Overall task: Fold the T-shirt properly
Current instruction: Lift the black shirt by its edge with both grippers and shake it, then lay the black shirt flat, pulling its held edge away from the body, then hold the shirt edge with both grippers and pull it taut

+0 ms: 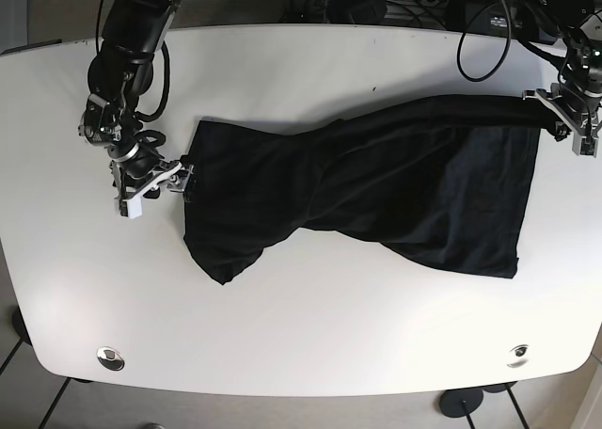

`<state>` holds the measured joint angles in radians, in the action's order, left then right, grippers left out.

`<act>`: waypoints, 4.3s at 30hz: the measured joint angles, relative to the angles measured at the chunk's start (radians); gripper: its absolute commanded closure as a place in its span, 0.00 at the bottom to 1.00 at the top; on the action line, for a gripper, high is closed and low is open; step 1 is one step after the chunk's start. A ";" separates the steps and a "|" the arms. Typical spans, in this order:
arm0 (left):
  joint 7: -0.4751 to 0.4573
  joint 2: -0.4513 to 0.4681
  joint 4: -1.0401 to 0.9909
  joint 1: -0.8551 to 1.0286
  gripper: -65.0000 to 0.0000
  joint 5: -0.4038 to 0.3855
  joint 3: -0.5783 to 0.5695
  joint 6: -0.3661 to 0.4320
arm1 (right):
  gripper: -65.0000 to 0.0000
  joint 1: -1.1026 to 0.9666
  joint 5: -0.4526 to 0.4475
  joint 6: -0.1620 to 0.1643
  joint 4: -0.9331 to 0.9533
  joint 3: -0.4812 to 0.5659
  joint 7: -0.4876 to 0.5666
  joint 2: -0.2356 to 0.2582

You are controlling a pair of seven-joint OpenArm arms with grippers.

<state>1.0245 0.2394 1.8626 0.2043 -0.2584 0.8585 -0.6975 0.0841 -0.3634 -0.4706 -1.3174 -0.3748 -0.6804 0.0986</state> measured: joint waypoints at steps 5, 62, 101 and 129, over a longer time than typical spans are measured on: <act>0.000 0.000 0.000 0.000 1.00 0.000 0.000 0.000 | 0.26 0.000 -0.005 -0.004 0.005 0.095 0.017 -0.053; -0.203 0.167 -0.706 -1.448 1.00 0.001 -0.702 0.190 | 0.98 1.049 -0.023 -0.001 0.196 0.262 -0.201 0.285; -0.113 -0.103 0.022 0.297 1.00 -0.229 0.109 -0.003 | 0.95 -0.535 -0.026 0.003 -0.487 -0.064 -0.169 0.031; -0.113 -0.076 0.021 0.297 1.00 -0.222 0.055 0.000 | 0.42 -0.545 -0.245 -0.220 -0.405 -0.172 -0.187 0.002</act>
<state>0.9115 0.1638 1.8839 0.5011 -0.4808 0.9131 -0.6975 -0.4610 -0.6083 -0.6907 -1.7226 -0.5465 -0.8677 0.1001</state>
